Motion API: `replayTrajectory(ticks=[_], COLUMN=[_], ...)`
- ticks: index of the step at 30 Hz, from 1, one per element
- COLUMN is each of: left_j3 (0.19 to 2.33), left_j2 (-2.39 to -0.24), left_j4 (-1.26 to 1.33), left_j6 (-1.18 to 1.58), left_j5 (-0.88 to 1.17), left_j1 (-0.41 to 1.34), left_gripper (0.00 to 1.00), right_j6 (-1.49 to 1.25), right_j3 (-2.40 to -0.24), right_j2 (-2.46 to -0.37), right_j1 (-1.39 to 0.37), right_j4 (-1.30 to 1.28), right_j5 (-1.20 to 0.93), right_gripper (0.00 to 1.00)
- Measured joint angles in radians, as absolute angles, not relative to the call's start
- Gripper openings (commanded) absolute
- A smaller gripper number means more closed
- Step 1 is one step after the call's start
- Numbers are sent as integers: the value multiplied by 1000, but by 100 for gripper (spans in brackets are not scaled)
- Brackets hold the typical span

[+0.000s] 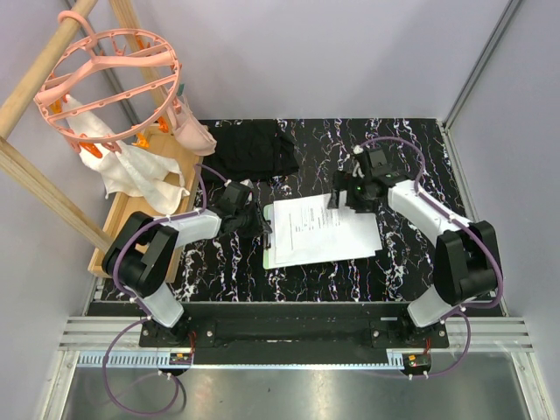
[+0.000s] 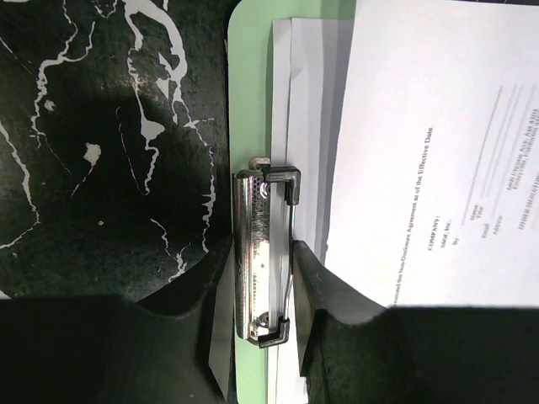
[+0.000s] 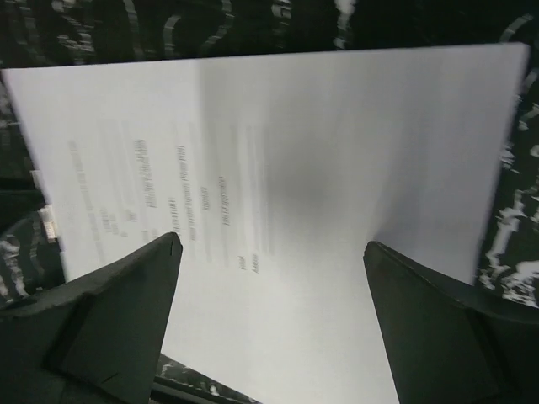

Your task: Put the files into the folder

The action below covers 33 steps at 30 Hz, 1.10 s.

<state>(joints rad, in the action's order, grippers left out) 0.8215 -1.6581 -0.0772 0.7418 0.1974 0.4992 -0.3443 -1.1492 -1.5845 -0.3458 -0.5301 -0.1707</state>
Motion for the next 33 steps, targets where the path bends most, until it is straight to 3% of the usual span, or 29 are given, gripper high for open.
replayTrajectory(ticks=[9,33], left_j3=[832,799], left_j2=[-1665,-1669], left_j4=[-89,-12], left_j6=[738,734], left_j5=[198,276], left_j1=[501,486], left_gripper=[0,0], right_j6=[-242,-213], right_j3=[-1052,-964], right_j2=[-1579,-1653], right_j1=[-253,-200], right_j4=[-627,-550], right_j5=[-63,-132], right_gripper=[100,98])
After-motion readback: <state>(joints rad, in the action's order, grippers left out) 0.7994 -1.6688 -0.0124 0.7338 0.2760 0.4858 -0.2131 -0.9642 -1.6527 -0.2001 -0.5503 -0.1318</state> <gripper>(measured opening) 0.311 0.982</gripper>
